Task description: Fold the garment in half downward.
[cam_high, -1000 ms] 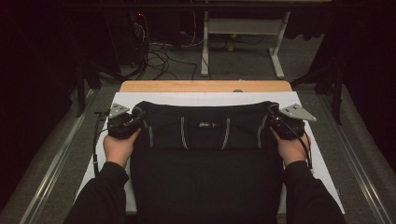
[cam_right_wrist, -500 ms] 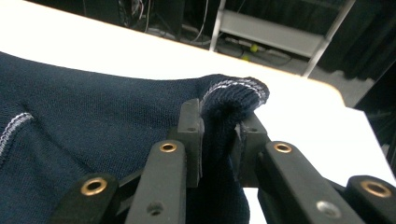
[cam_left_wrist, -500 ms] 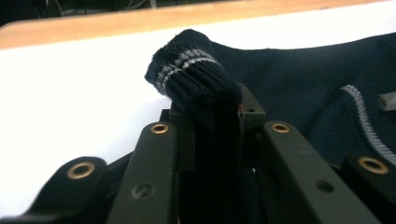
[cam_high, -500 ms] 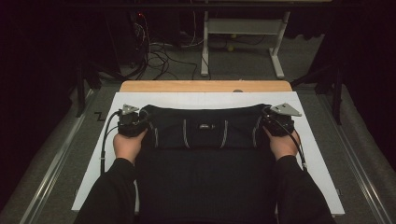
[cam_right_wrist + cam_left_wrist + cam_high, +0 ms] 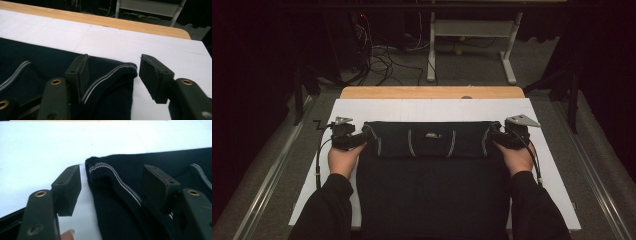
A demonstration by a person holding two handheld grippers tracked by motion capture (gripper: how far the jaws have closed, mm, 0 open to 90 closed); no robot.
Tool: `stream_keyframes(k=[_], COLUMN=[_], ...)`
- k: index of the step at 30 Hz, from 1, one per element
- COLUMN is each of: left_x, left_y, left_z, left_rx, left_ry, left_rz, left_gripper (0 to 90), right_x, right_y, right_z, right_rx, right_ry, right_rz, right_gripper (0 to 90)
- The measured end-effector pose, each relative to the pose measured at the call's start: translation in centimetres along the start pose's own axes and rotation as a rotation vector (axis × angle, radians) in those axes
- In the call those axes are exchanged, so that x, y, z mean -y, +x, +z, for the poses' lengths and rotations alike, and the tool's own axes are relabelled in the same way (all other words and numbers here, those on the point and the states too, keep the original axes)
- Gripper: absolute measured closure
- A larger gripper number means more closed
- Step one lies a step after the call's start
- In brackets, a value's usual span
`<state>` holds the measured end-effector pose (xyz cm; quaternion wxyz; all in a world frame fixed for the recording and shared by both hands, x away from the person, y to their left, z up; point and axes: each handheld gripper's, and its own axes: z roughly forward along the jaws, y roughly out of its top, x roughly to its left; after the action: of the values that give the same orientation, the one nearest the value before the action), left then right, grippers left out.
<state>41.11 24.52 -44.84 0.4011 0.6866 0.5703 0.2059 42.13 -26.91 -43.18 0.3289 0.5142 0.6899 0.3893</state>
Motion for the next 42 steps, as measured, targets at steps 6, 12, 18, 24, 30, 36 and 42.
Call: stream_keyframes(k=[6, 12, 18, 24, 30, 36, 42], left_x=[1.5, 3.9, 4.7, 4.6, 4.7, 4.6, 4.0], left_y=[-1.4, -3.6, -4.3, -4.5, -4.4, -4.4, -4.4], left_z=[-1.7, -1.4, -0.3, 0.1, 0.3, 0.1, -1.3], left_rx=[0.094, 0.133, 0.142, 0.132, 0.145, 0.164, 0.183], left_ry=[0.003, 0.095, 0.136, 0.147, 0.173, 0.147, 0.074], left_rz=[0.043, 0.143, 0.173, 0.17, 0.166, 0.171, 0.154], left_gripper=[24.3, 16.3, 20.1, 31.5, 49.3, 66.6, 68.3], right_x=[1.2, 2.9, 4.5, 4.7, 4.9, 4.8, 4.4], right_y=[0.7, 1.9, 2.7, 3.2, 3.4, 3.9, 3.9], right_z=[-1.6, -2.6, -1.8, -1.4, -1.4, -1.6, -2.5], right_rx=[-0.054, -0.131, -0.164, -0.166, -0.179, -0.17, -0.172], right_ry=[0.005, 0.057, 0.142, 0.169, 0.187, 0.165, 0.12], right_rz=[-0.011, -0.048, -0.056, -0.087, -0.111, -0.145, -0.151], right_gripper=[29.9, 18.2, 21.9, 34.6, 55.9, 75.5, 77.2])
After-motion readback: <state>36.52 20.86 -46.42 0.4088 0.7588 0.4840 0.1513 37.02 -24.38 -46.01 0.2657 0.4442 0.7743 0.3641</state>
